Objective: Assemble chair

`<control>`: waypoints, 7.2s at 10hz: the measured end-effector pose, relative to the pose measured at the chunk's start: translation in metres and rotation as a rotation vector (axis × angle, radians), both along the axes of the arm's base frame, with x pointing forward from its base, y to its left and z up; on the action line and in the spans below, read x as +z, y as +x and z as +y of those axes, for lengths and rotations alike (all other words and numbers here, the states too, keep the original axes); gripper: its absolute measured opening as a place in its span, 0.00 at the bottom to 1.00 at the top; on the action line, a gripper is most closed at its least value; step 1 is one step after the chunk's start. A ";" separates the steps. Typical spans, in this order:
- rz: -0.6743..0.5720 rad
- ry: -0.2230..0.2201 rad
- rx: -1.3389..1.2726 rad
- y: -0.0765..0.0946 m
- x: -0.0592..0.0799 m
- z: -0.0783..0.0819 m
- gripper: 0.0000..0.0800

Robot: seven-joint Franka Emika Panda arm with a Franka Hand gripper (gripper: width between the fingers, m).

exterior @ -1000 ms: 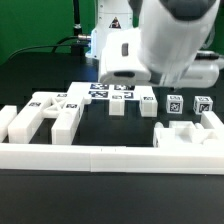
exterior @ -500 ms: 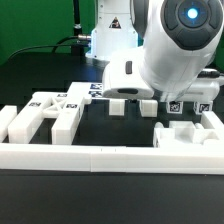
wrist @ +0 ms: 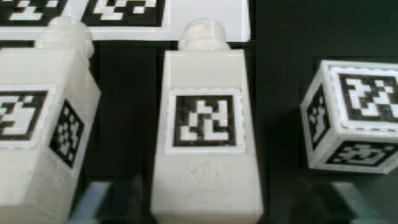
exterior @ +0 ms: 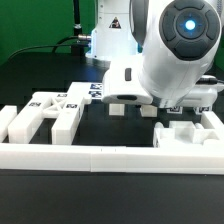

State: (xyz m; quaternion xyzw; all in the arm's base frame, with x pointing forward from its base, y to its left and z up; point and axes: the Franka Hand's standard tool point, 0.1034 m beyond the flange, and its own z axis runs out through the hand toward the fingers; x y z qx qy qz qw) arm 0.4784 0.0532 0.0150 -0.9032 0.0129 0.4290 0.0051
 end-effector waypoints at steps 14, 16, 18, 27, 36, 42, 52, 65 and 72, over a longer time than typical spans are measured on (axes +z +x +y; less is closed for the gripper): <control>-0.281 0.038 0.024 0.077 0.090 0.018 0.35; -0.430 0.059 0.039 0.100 0.105 0.038 0.35; -0.610 0.120 0.104 0.150 0.137 0.044 0.35; -1.412 0.107 0.114 0.178 0.122 0.048 0.35; -1.484 0.123 0.130 0.158 0.096 0.063 0.35; -1.501 0.124 0.141 0.157 0.080 0.065 0.35; -1.528 0.122 0.153 0.158 0.078 0.064 0.80; -1.026 0.149 0.063 0.169 0.066 0.068 0.81; -0.951 0.056 -0.158 0.174 0.064 0.064 0.37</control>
Offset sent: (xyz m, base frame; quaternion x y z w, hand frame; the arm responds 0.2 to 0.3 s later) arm 0.0000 0.0000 0.0000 0.0000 0.0000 0.0000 1.0000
